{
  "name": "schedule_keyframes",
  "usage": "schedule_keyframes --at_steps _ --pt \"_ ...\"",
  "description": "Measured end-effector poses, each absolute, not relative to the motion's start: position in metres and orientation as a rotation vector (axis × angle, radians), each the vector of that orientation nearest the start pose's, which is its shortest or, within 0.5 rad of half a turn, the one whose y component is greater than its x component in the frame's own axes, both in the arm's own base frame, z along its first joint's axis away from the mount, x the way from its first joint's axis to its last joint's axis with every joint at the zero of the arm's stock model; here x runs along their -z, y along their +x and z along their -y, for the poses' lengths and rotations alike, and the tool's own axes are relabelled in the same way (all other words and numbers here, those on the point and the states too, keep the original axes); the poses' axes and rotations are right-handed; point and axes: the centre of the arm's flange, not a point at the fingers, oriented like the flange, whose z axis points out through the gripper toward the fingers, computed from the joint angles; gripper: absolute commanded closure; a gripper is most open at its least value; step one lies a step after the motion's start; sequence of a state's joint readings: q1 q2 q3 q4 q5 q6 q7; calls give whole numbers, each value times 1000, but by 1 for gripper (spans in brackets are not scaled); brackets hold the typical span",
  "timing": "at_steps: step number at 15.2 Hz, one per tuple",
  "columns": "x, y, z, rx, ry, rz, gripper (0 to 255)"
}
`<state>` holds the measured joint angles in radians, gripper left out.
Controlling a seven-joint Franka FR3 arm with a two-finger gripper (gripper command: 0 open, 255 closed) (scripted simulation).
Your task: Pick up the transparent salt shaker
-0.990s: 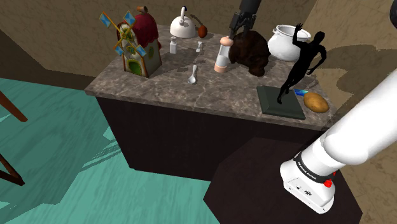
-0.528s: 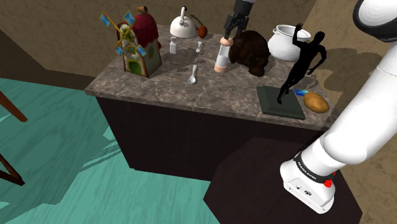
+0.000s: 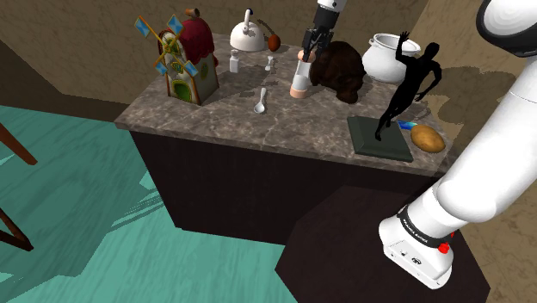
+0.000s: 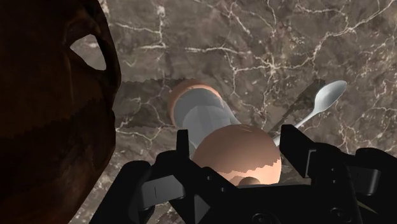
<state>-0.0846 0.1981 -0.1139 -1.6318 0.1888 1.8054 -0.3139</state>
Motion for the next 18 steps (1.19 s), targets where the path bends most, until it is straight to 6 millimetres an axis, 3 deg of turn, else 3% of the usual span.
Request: schedule_keyframes --at_steps 9,18 --pt "-503 613 102 28 -2978 106 255" --pt "-547 613 102 27 -2978 106 255"
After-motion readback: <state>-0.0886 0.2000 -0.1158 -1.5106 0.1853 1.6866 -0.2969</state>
